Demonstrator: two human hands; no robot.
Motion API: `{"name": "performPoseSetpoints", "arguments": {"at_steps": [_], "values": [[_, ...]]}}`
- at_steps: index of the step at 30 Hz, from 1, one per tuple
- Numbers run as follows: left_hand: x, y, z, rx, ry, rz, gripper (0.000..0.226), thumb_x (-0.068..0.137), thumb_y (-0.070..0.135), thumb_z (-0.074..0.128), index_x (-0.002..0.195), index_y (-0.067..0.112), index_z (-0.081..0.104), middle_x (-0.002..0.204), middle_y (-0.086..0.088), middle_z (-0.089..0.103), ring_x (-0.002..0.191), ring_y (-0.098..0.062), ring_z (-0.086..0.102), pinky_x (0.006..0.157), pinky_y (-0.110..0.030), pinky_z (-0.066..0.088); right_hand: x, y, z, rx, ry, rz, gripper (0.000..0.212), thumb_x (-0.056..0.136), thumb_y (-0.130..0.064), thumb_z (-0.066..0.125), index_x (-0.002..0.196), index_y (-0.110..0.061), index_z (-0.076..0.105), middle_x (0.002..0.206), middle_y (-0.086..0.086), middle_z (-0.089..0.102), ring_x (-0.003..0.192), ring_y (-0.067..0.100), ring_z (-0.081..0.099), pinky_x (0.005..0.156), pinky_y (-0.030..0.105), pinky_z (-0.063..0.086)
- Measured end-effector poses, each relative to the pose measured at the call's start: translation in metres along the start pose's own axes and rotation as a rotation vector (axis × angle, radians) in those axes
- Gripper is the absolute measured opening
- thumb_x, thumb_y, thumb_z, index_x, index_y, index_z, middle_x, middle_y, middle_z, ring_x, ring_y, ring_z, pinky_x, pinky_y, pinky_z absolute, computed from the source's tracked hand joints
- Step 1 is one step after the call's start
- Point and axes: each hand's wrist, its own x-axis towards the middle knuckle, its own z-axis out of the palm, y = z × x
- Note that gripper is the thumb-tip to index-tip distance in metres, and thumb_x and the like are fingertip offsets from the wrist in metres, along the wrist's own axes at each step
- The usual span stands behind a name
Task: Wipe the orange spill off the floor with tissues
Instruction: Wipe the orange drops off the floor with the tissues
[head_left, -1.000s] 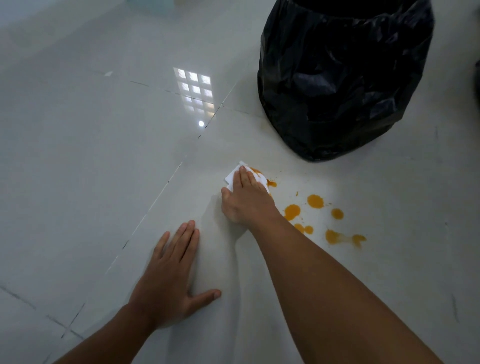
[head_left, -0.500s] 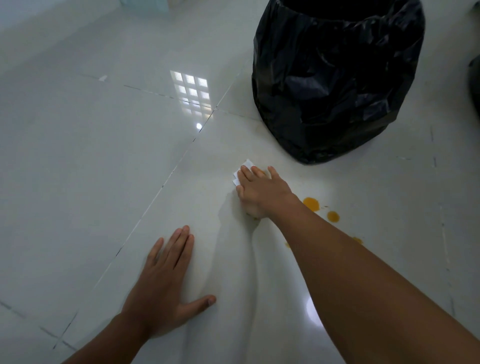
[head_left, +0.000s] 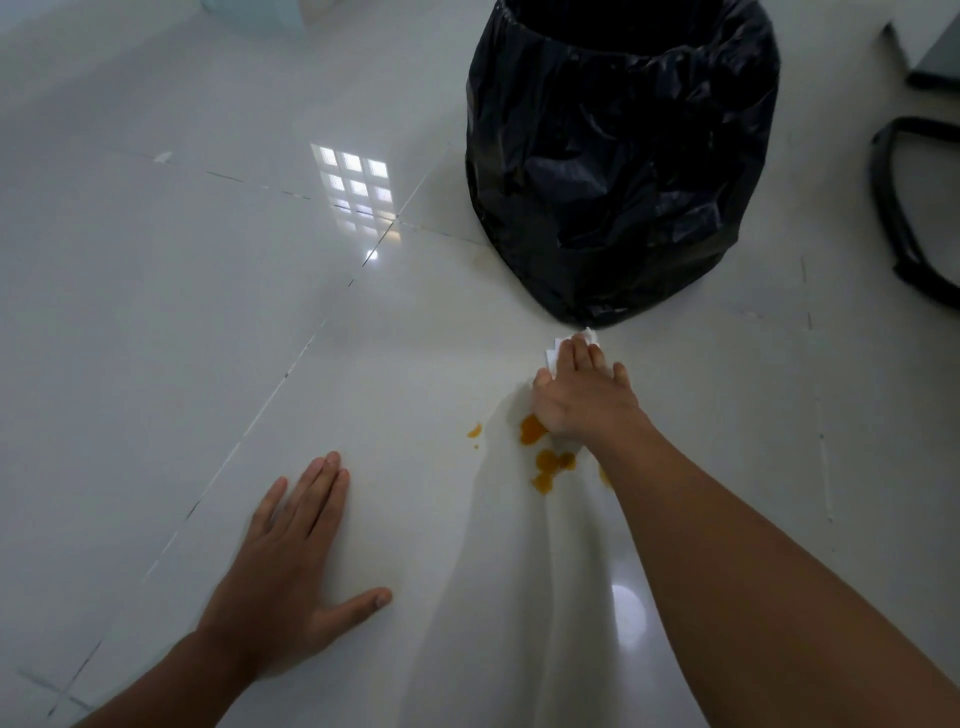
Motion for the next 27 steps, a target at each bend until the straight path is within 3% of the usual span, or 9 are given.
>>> {"name": "performPoseSetpoints", "arguments": {"at_steps": [4, 6, 8, 10, 12, 14, 16, 20, 27], "values": [[0.0, 0.0, -0.001, 0.006, -0.006, 0.005, 0.111, 0.081, 0.082, 0.042, 0.153, -0.001, 0.03, 0.164, -0.016, 0.024, 0.152, -0.03, 0.024, 0.12, -0.051, 0.018, -0.013, 0.006, 0.001, 0.083, 0.039, 0.019, 0.066, 0.098, -0.037, 0.018, 0.155, -0.008, 0.002, 0.165, 0.007, -0.002, 0.151, 0.023, 0.002, 0.122, 0.047, 0.005], [0.0, 0.0, -0.001, 0.009, -0.01, 0.004, 0.111, 0.081, 0.083, 0.04, 0.153, -0.001, 0.03, 0.164, -0.016, 0.024, 0.151, -0.03, 0.025, 0.119, -0.051, 0.019, -0.017, 0.009, -0.005, 0.1, 0.025, 0.021, 0.064, 0.096, -0.032, 0.025, 0.153, -0.005, 0.015, 0.163, 0.01, 0.012, 0.148, 0.026, 0.016, 0.119, 0.048, 0.015], [0.0, -0.001, -0.001, 0.014, -0.018, 0.003, 0.112, 0.081, 0.084, 0.038, 0.153, -0.001, 0.03, 0.164, -0.016, 0.024, 0.151, -0.03, 0.025, 0.119, -0.051, 0.02, -0.018, 0.016, -0.013, 0.116, 0.072, 0.007, 0.047, 0.094, -0.025, 0.033, 0.135, -0.005, 0.046, 0.144, 0.016, 0.045, 0.127, 0.031, 0.046, 0.104, 0.045, 0.037], [0.0, -0.001, -0.001, 0.018, -0.016, 0.002, 0.112, 0.082, 0.085, 0.036, 0.152, -0.002, 0.032, 0.163, -0.017, 0.026, 0.15, -0.031, 0.028, 0.118, -0.05, 0.02, -0.018, 0.028, -0.02, 0.154, 0.193, -0.05, 0.032, 0.095, -0.021, 0.036, 0.111, -0.009, 0.061, 0.12, 0.016, 0.062, 0.101, 0.03, 0.057, 0.083, 0.037, 0.045], [0.001, -0.001, 0.0, 0.021, -0.013, 0.005, 0.112, 0.082, 0.085, 0.034, 0.15, -0.004, 0.034, 0.162, -0.018, 0.028, 0.149, -0.031, 0.03, 0.118, -0.049, 0.02, -0.019, 0.045, -0.021, 0.194, 0.223, -0.172, 0.034, 0.095, -0.015, 0.041, 0.123, -0.01, 0.059, 0.13, 0.014, 0.059, 0.114, 0.029, 0.054, 0.091, 0.034, 0.039], [0.001, -0.001, 0.0, 0.013, -0.015, 0.01, 0.112, 0.082, 0.085, 0.034, 0.15, -0.004, 0.035, 0.162, -0.018, 0.028, 0.149, -0.031, 0.03, 0.118, -0.05, 0.02, -0.02, 0.059, -0.021, 0.064, 0.107, -0.287, 0.048, 0.094, -0.013, 0.045, 0.143, -0.011, 0.042, 0.152, 0.011, 0.039, 0.136, 0.028, 0.037, 0.105, 0.034, 0.027], [0.001, -0.001, 0.0, 0.013, -0.01, 0.014, 0.111, 0.082, 0.085, 0.034, 0.15, -0.004, 0.035, 0.162, -0.018, 0.028, 0.149, -0.031, 0.03, 0.118, -0.05, 0.02, -0.02, 0.068, -0.017, -0.015, 0.047, -0.289, 0.058, 0.093, -0.012, 0.045, 0.15, -0.017, 0.031, 0.16, 0.004, 0.026, 0.142, 0.028, 0.028, 0.112, 0.039, 0.021], [0.0, -0.001, 0.0, 0.013, -0.009, 0.012, 0.111, 0.083, 0.084, 0.033, 0.15, -0.004, 0.035, 0.162, -0.017, 0.028, 0.149, -0.031, 0.03, 0.118, -0.052, 0.022, -0.02, 0.069, -0.006, -0.1, 0.13, -0.248, 0.066, 0.09, -0.014, 0.044, 0.152, -0.023, 0.025, 0.161, -0.001, 0.024, 0.148, 0.019, 0.019, 0.121, 0.042, 0.005], [-0.001, -0.001, -0.001, -0.017, 0.0, 0.005, 0.111, 0.08, 0.081, 0.044, 0.152, -0.002, 0.031, 0.164, -0.015, 0.024, 0.152, -0.028, 0.024, 0.118, -0.055, 0.024, -0.037, 0.072, 0.0, -0.197, 0.165, -0.147, 0.068, 0.09, -0.03, 0.054, 0.151, -0.022, 0.024, 0.162, 0.003, 0.02, 0.151, 0.021, 0.005, 0.121, 0.046, -0.002]]}}
